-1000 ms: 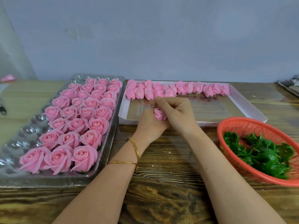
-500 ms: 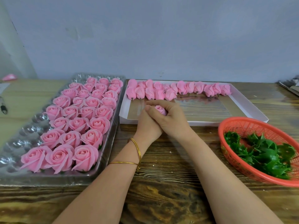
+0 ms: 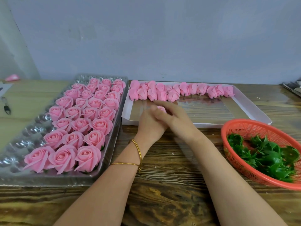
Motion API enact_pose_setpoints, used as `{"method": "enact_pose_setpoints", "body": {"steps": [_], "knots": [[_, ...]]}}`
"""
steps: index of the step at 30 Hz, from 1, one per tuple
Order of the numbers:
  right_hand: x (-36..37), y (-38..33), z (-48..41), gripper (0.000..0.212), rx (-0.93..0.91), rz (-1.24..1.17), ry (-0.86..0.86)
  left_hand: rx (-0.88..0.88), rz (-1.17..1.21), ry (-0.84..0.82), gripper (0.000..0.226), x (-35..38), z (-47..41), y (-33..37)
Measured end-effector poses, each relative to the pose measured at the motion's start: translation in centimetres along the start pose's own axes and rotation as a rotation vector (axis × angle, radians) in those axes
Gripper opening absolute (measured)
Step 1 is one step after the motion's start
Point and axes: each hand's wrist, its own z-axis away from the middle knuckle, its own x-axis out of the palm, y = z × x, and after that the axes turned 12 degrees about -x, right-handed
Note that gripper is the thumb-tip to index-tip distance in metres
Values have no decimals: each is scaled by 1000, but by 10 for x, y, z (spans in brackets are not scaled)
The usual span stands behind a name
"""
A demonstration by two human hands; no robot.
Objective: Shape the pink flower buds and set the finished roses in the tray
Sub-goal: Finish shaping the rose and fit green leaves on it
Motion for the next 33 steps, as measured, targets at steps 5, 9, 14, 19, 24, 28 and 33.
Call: {"method": "enact_pose_setpoints", "body": {"steps": [5, 9, 14, 19, 24, 28, 33], "knots": [[-11, -3, -6, 18, 140, -430, 162, 72, 17, -37, 34, -7, 5, 2], [-14, -1, -6, 14, 190, -504, 158, 46, -44, -99, 12, -5, 8, 1], [-13, 2, -6, 21, 192, -529, 161, 53, -67, -140, 12, -4, 12, 5], [-9, -2, -4, 18, 187, -489, 195, 70, -85, -126, 23, -3, 14, 5], [-5, -3, -4, 13, 193, -416, 248, 94, -81, -115, 14, -3, 12, 4], [-1, -3, -6, 20, 204, -388, 326, 81, -60, -105, 19, -2, 11, 3], [3, -7, -8, 33, 63, -225, 323, 67, -185, -61, 28, -5, 6, 3]]}}
